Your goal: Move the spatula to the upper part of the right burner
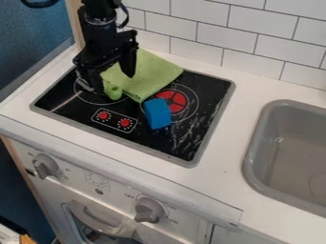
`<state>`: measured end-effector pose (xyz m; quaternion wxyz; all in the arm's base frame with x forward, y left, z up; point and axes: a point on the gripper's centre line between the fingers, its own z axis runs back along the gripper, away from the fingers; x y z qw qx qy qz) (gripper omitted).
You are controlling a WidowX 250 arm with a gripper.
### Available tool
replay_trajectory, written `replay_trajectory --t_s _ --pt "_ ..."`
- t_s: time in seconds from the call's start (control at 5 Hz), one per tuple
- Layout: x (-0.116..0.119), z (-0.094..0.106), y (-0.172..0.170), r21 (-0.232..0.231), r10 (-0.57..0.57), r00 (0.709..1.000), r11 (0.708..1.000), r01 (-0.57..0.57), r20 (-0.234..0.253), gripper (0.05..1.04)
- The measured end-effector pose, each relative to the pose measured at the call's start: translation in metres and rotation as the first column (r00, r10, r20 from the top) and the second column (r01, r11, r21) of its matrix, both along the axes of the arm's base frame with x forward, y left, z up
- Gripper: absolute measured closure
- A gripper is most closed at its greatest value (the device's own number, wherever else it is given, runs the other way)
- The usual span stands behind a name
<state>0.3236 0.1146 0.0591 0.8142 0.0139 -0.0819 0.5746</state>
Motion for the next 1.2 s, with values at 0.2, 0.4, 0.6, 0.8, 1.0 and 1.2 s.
replay_trajectory --t_s 0.2,0.4,0.6,0.8,1.0,1.2 --pt "0.002 -0.010 0.007 0.009 0.013 0.999 1.000 -0.013 -0.030 0.083" --pt "0.002 -0.010 0.010 0.023 0.029 0.999 0.999 -0.028 -0.032 0.083" --pt "0.001 -0.010 0.013 0.045 0.041 0.999 0.998 -0.039 -0.033 0.083" --pt "-0.002 -0.020 0.015 0.053 0.047 0.997 0.998 -0.044 -0.063 0.122" --pt "-0.003 -0.026 0.015 0.050 0.052 0.996 0.998 -0.048 -0.075 0.403" --pt "-0.002 -0.027 0.015 0.056 0.052 0.996 0.997 -0.048 -0.071 0.700"
